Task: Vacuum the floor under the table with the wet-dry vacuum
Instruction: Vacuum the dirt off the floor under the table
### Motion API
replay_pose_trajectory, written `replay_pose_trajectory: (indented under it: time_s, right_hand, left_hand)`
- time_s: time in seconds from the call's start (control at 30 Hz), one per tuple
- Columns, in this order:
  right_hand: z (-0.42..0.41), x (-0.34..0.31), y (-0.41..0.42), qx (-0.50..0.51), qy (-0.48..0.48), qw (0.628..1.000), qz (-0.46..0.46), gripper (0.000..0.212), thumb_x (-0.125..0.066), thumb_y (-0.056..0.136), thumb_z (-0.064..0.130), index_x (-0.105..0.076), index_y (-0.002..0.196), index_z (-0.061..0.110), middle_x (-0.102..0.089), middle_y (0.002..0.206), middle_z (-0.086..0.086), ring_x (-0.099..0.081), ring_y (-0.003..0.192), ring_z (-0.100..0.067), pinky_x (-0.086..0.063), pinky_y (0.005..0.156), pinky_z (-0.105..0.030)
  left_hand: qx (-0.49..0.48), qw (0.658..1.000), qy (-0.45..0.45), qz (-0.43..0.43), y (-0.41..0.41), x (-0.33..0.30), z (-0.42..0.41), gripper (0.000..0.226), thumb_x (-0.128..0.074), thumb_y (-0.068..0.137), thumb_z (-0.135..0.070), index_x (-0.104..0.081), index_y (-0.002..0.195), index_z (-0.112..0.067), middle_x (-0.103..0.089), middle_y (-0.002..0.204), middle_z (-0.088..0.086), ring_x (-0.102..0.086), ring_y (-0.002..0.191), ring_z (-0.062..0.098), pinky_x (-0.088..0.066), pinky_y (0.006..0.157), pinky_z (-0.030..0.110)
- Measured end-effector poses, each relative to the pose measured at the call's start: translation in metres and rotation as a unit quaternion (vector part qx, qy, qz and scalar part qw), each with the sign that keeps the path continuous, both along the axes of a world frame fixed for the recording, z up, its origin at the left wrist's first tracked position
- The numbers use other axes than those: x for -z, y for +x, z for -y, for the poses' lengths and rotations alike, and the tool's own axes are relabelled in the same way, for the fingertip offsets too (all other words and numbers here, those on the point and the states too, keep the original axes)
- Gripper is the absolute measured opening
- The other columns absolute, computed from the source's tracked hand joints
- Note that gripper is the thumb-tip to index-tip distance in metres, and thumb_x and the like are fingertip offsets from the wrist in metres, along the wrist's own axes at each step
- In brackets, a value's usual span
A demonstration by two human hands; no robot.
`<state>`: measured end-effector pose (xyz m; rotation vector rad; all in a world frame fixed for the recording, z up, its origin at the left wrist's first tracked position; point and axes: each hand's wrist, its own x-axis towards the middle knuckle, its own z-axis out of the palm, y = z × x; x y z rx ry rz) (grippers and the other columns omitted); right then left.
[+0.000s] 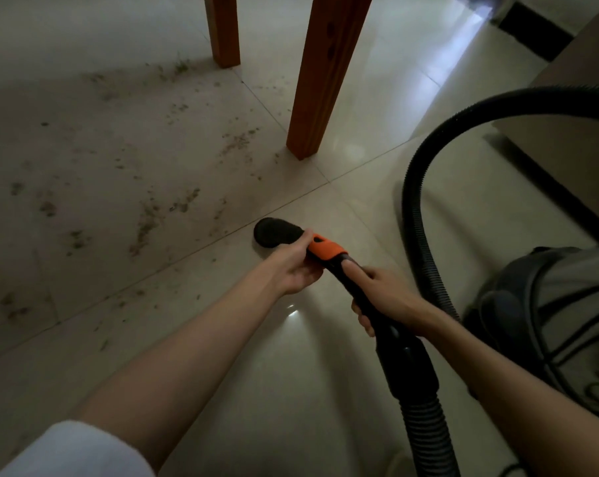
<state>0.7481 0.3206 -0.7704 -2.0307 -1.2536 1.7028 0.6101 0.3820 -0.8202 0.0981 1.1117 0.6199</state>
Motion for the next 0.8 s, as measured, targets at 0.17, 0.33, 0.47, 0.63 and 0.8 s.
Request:
replay_pose_trajectory:
  time_s: [0.17, 0.33, 0.47, 0.63, 0.8]
  right_hand:
    - [-0.001, -0.012, 0.008, -0.002, -0.017, 1.0, -0.025, 0.042, -0.043, 0.099, 0.041, -0.052, 0.11, 0.002, -0.06, 0.068, -0.009, -0.058, 0.049, -0.016, -0.052, 0.048, -0.026]
    - [-0.008, -0.015, 0.011, -0.044, -0.018, 0.999, 0.007, 0.04, -0.044, 0.097, 0.046, -0.043, 0.114, 0.01, -0.063, 0.084, -0.012, -0.06, 0.055, -0.017, -0.051, 0.049, -0.024]
    - [-0.013, -0.007, 0.019, -0.061, -0.001, 0.998, 0.008, 0.04, -0.047, 0.097, 0.044, -0.047, 0.114, 0.008, -0.063, 0.082, -0.012, -0.059, 0.051, -0.017, -0.049, 0.047, -0.023]
    - [-0.02, 0.014, 0.024, -0.106, 0.046, 0.989, 0.087, 0.04, -0.049, 0.096, 0.043, -0.05, 0.109, 0.005, -0.06, 0.075, -0.008, -0.057, 0.048, -0.014, -0.046, 0.041, -0.021]
    - [-0.022, 0.017, 0.016, -0.118, 0.081, 0.983, 0.112, 0.041, -0.047, 0.094, 0.049, -0.045, 0.109, 0.012, -0.059, 0.083, -0.009, -0.057, 0.049, -0.015, -0.042, 0.036, -0.02]
  left_hand:
    - [-0.022, 0.999, 0.027, 0.017, 0.006, -0.002, 0.014, 0.037, -0.051, 0.095, -0.033, -0.052, 0.121, -0.005, -0.063, 0.098, 0.008, -0.059, 0.1, 0.02, -0.039, 0.084, 0.027]
    - [0.03, 0.995, 0.06, -0.07, 0.022, -0.005, 0.025, 0.038, -0.051, 0.093, -0.042, -0.055, 0.116, -0.012, -0.06, 0.107, 0.0, -0.047, 0.118, 0.02, -0.031, 0.088, 0.03]
    - [0.02, 0.993, 0.061, -0.102, 0.033, -0.002, 0.026, 0.03, -0.053, 0.093, -0.041, -0.058, 0.107, -0.015, -0.06, 0.101, 0.004, -0.049, 0.115, 0.024, -0.032, 0.083, 0.032]
    - [-0.001, 0.993, 0.049, -0.11, 0.052, 0.007, 0.029, 0.027, -0.051, 0.094, -0.041, -0.054, 0.085, -0.016, -0.052, 0.081, 0.0, -0.044, 0.07, 0.011, -0.034, 0.063, 0.023]
    - [-0.111, 0.99, 0.013, -0.091, 0.053, -0.003, 0.031, 0.024, -0.054, 0.094, -0.037, -0.054, 0.09, -0.013, -0.055, 0.08, 0.001, -0.049, 0.07, 0.01, -0.035, 0.06, 0.021]
